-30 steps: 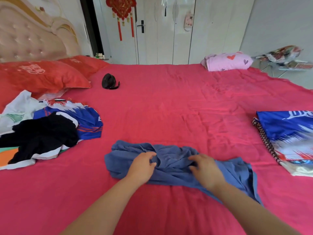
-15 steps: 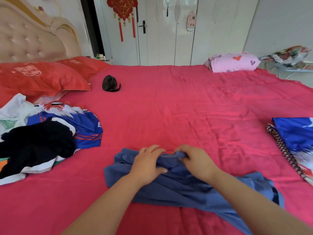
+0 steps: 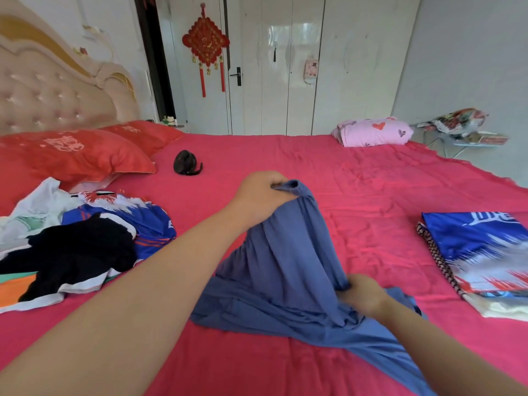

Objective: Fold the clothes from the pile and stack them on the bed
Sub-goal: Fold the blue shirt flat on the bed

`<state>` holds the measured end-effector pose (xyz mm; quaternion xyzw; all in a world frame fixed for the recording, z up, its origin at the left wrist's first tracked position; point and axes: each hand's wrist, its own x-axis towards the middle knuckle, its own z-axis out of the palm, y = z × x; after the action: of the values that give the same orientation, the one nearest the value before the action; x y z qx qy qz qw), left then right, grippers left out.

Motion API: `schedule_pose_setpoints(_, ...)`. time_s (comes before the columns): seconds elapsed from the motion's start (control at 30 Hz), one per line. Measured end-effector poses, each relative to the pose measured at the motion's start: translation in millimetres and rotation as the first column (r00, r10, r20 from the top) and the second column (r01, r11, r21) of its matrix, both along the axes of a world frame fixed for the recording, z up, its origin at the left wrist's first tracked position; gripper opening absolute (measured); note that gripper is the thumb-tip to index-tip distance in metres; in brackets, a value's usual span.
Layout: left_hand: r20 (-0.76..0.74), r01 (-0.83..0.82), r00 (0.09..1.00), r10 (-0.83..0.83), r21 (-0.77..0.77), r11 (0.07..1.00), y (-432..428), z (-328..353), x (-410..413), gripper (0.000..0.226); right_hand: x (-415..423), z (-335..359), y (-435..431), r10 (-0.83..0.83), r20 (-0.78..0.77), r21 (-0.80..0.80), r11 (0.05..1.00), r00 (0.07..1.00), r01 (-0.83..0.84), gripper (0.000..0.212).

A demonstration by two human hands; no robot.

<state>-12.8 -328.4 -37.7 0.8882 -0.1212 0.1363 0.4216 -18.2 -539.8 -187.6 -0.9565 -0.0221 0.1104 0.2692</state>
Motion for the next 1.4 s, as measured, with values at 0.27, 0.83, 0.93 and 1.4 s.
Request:
schedule_pose_setpoints(0.27,-0.053,-0.012,0.999,-0.006,-0.323,0.946,-29.0,46.3,-34.7,0.022,-9.9,43.6,-67.5,-0.295,0.230,0.085,0.955,0.927,0.283,0.033)
schedule_pose_setpoints(0.83,-0.041,-0.101,0.994,0.101,-0.702,0.705,-10.6,144.6,-80.2,0.011,-26.2,224.9,-76.4,-0.344,0.764,0.316,0.937,0.545,0.149,0.006)
schedule_pose_setpoints(0.93,-0.167,-0.248,0.969,0.185,-0.697,0.673,12.1,109.4,-50.8,0.012,-0.9,205.6,-55.6,-0.314,0.722,0.278,0.948,0.617,0.156,0.007)
schedule_pose_setpoints(1.4,-0.628,-0.518,0.759,0.174,-0.419,0.745,88.7,-180.1,-0.2,0.070,32.4,-11.8,-7.2,-0.076,0.148,0.072,0.995,0.986,0.066,0.044)
